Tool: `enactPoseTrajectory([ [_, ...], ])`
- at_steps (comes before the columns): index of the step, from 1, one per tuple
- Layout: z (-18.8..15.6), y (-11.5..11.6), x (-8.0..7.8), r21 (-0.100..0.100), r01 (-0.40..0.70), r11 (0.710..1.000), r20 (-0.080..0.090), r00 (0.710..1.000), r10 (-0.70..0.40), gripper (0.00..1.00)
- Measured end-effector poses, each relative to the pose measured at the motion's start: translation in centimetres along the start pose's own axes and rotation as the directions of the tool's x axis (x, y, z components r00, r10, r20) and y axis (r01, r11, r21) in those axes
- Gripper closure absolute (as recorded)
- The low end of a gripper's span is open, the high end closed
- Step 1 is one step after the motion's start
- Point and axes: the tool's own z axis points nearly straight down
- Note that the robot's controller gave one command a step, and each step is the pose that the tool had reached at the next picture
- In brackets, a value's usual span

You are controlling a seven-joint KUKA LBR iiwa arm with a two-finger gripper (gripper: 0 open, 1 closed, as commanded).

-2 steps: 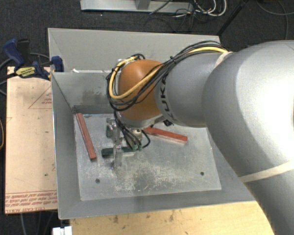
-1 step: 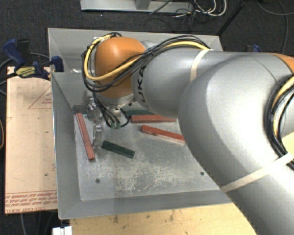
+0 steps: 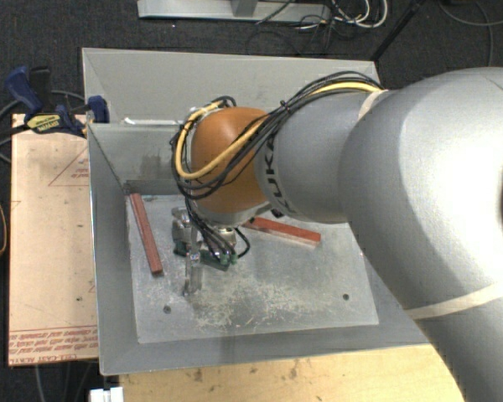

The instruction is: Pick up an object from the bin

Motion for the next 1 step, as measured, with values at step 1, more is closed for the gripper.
enactPoseTrajectory([
  [1, -0.11, 0.13, -0.31, -0.003, 0.000, 1.000, 0.006, 1.000, 0.000, 1.00],
])
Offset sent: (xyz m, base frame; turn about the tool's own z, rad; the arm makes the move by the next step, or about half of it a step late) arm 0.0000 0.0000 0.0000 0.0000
